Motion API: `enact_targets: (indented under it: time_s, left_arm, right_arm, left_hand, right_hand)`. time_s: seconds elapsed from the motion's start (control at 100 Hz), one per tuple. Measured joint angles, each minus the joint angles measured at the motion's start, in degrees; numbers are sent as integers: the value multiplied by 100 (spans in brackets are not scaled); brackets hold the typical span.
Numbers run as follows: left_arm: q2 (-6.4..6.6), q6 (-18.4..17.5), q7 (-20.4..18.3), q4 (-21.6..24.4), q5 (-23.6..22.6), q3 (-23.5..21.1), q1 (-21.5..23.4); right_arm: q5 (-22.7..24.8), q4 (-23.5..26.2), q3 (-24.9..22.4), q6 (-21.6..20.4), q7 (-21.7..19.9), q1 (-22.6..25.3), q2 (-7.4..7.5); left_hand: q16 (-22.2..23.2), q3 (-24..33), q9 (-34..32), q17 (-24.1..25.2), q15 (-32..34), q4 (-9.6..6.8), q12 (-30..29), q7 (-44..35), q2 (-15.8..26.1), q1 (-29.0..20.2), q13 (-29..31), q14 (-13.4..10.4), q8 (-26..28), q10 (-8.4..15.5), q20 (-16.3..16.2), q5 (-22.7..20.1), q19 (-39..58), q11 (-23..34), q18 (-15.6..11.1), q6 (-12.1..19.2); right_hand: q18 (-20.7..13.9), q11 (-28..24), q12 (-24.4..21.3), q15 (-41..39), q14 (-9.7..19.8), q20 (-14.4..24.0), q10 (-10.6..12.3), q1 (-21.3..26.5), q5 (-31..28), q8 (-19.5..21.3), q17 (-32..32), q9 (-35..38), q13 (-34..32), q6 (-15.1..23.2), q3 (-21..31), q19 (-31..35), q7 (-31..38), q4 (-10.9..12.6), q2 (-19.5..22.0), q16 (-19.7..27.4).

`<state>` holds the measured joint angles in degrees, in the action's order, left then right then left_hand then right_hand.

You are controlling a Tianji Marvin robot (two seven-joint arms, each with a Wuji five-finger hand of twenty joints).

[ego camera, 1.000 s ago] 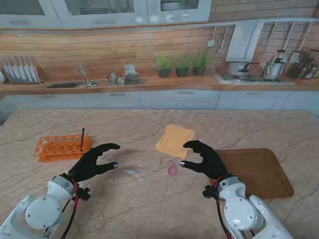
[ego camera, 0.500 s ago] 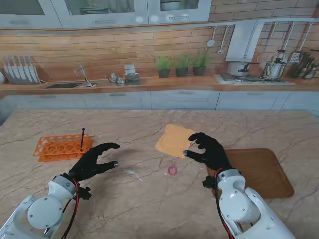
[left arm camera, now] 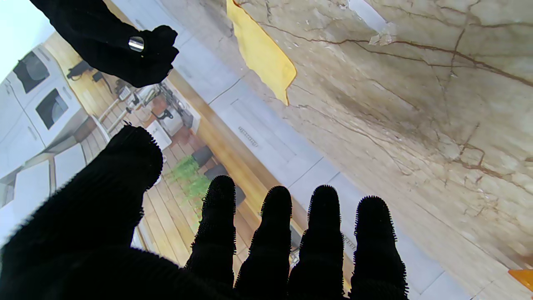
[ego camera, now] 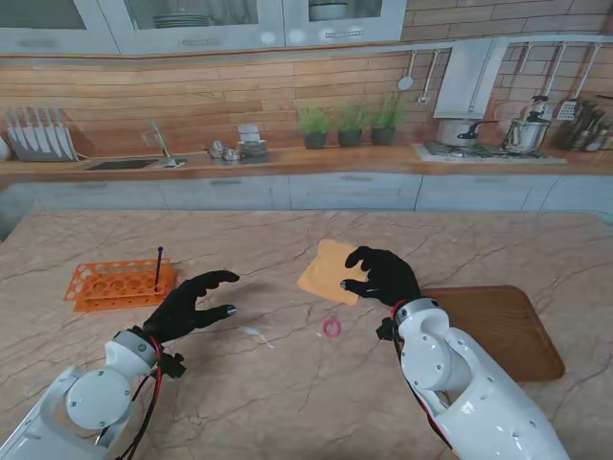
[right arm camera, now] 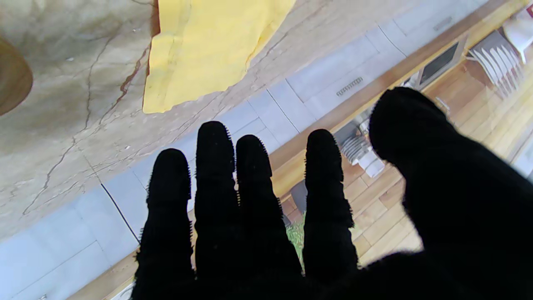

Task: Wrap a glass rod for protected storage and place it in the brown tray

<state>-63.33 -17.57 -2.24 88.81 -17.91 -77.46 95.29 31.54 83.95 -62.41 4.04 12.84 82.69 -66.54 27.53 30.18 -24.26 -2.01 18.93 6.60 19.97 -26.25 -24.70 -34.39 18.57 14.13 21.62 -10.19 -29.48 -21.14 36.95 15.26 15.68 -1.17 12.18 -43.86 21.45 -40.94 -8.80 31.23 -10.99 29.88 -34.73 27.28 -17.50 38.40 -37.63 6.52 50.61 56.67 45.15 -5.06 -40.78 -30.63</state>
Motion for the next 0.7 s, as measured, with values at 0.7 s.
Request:
enact_targets:
  time_s: [0.7]
  left_arm:
    - [-86,282,66,-78,161,208,-53]
  right_arm:
    - [742,-2236,1874,-141,685,-1787,-132]
  left_hand:
    - [514,174,-66,-101,698,0,187,-52,0,-1,174,19,59,-1,-464,-2,1086,145,0,-4]
  right_hand:
    - [1,-1402,573,-1905,-54,191,-193,-63,-235,125,-74,61,-213,-16,63,1202,259,-10,-64,-899]
